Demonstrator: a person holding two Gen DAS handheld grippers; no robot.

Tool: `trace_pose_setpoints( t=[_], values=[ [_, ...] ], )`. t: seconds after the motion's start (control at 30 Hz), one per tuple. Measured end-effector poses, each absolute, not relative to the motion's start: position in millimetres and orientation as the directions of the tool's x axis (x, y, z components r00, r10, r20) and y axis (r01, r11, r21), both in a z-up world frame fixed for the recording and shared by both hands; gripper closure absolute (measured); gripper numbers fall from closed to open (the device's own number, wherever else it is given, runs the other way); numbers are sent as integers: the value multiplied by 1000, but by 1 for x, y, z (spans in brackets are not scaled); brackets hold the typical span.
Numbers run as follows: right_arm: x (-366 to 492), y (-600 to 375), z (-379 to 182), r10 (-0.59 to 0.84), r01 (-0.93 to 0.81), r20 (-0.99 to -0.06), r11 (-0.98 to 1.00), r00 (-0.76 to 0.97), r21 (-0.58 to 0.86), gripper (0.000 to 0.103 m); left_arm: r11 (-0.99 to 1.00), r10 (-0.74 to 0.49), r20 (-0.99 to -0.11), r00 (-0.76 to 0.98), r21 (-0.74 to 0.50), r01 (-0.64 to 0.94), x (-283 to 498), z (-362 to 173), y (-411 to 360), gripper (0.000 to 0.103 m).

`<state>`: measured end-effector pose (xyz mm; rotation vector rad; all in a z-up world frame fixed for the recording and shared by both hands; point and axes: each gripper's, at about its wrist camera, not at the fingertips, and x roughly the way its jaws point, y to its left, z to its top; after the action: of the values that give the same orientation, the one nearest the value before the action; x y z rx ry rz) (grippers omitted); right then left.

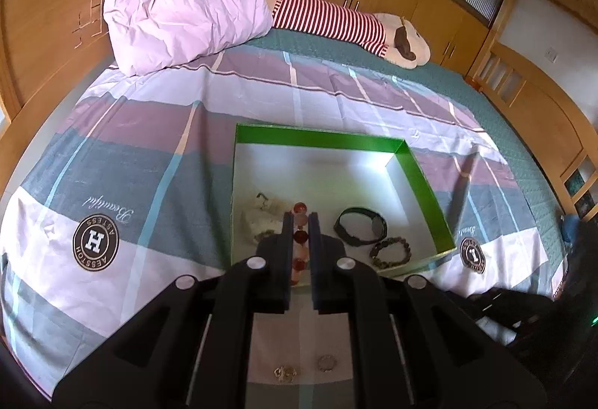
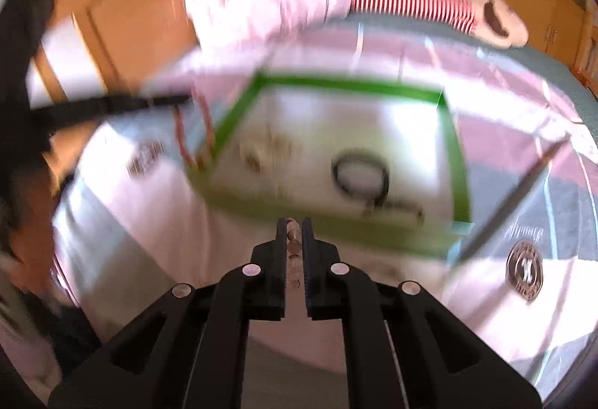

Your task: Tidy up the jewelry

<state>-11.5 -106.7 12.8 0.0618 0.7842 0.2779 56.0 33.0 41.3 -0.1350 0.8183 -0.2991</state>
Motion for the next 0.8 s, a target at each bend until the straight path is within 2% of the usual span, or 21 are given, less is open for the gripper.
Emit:
trace_pose_setpoints(
  t=[0.13, 0.3, 0.53, 0.57, 0.6, 0.63, 0.67, 0.8],
  values=[
    [11, -115, 31, 246, -200, -652, 969, 717, 146, 96, 944, -331, -695, 638, -249, 218, 65, 37, 28, 96],
    [37, -132, 7, 184, -123, -691, 983, 699, 138, 96, 936, -353, -715, 603, -264, 234, 79, 25, 17, 95],
    [47, -146, -22, 171, -86, -733, 985, 659, 152, 94, 944, -326, -746, 581, -221, 246, 90, 5, -3, 95],
    [44, -146, -20, 171, -87, -730, 985, 662, 152, 88, 944, -325, -748, 579, -215, 252, 90, 3, -6, 94],
    [42, -148, -17, 175, -88, -725, 984, 666, 157, 81, 948, -312, -752, 581, -202, 248, 90, 2, -8, 87],
    [40, -149, -14, 183, -90, -718, 982, 671, 167, 66, 950, -303, -756, 581, -193, 245, 89, 1, -10, 82],
    [35, -151, -10, 192, -89, -706, 980, 682, 181, 59, 948, -307, -755, 579, -194, 250, 87, 1, -12, 76],
    [18, -155, -1, 198, -96, -702, 979, 684, 182, 59, 944, -312, -742, 593, -168, 285, 73, 8, -17, 73]
  ],
)
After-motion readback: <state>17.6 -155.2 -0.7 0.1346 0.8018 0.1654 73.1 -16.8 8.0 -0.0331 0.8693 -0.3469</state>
